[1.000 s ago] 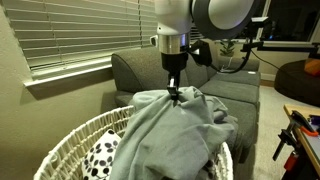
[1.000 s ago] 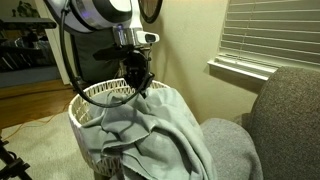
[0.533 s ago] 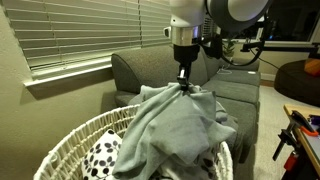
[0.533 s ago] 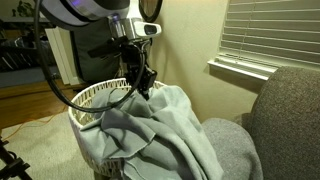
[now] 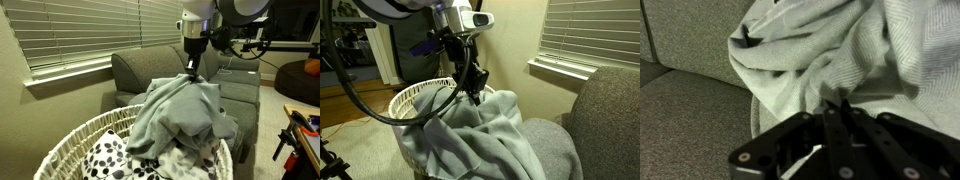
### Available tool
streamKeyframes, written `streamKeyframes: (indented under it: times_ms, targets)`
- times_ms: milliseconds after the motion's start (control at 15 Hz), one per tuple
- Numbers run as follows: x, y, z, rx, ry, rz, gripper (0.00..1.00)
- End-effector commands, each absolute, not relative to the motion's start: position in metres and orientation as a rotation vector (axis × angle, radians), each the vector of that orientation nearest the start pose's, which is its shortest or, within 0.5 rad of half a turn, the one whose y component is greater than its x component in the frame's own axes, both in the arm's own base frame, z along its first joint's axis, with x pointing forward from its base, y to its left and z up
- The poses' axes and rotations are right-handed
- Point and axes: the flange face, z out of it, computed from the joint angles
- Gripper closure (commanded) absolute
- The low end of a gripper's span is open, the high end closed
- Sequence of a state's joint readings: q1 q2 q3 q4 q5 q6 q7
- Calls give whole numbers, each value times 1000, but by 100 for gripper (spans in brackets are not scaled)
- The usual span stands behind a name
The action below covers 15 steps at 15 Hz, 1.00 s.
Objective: Put the green blanket in the basket on the couch
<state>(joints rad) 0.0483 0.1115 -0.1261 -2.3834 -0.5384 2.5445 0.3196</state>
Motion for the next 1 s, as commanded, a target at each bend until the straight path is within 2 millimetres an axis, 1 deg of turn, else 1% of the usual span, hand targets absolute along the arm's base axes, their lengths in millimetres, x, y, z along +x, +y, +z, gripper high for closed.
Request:
streamKeyframes:
  times_ms: [0,200,467,733,933]
  targets:
    - [488,-63,301,-3499,29,-162,99]
    - [484,-85,309,-3514,87,-164,99]
    - [479,-109,313,-3526,160,-150,99]
    - [475,-126,311,-3548,237,-134,99]
    - [472,-136,310,-3552,317,-136,99]
